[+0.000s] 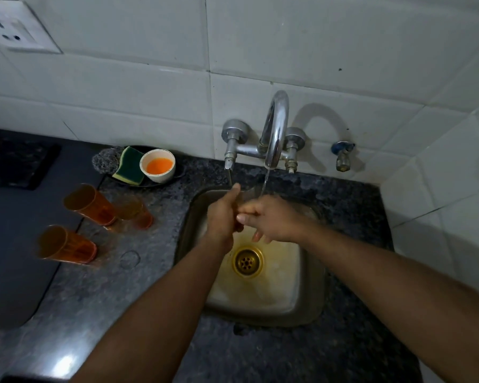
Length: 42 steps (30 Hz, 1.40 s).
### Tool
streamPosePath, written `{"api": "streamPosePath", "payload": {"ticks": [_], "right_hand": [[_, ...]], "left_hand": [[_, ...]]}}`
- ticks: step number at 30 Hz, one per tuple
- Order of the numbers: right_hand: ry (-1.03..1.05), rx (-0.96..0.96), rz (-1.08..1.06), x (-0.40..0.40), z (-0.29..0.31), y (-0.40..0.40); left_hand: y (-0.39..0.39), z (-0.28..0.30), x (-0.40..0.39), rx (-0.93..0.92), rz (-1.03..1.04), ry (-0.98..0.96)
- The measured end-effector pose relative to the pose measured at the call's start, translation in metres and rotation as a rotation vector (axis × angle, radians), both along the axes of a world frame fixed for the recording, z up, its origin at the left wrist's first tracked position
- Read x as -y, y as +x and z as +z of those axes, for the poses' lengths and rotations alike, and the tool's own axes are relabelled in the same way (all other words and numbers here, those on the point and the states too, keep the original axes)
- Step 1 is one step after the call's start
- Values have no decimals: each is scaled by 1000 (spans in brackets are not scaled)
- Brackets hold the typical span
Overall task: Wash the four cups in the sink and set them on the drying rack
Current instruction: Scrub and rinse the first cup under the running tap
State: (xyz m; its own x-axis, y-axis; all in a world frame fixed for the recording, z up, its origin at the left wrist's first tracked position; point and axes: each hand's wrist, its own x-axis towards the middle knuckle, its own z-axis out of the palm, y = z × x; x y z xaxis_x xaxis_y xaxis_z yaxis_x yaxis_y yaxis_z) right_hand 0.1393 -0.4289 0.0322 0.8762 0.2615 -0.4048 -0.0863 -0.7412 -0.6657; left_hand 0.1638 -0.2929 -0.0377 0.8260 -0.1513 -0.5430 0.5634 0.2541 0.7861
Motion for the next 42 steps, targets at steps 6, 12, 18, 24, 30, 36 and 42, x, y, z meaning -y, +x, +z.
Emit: {"api": "streamPosePath", "payload": {"ticks": [6, 12, 18, 24, 30, 36, 42], "right_hand": [[-255, 193, 281, 7, 6, -3], [-845, 547, 768, 11, 20, 13], [-1040, 560, 1102, 16, 33, 25], [-660, 148, 376, 7, 17, 0], [86, -340, -411, -14, -6, -14], [173, -195, -403, -23, -8, -22], [-805, 314, 685, 11, 7, 9]], "left_hand": [[5, -4, -6, 16, -49, 60], [25, -3, -19, -334, -614, 12], [34, -2, -32, -416, -882, 93], [24, -12, -8, -175, -452, 131], [-6, -31, 21, -37, 189, 77], [-6, -35, 21, 124, 295, 84], [8, -20, -1, -250, -284, 40]]}}
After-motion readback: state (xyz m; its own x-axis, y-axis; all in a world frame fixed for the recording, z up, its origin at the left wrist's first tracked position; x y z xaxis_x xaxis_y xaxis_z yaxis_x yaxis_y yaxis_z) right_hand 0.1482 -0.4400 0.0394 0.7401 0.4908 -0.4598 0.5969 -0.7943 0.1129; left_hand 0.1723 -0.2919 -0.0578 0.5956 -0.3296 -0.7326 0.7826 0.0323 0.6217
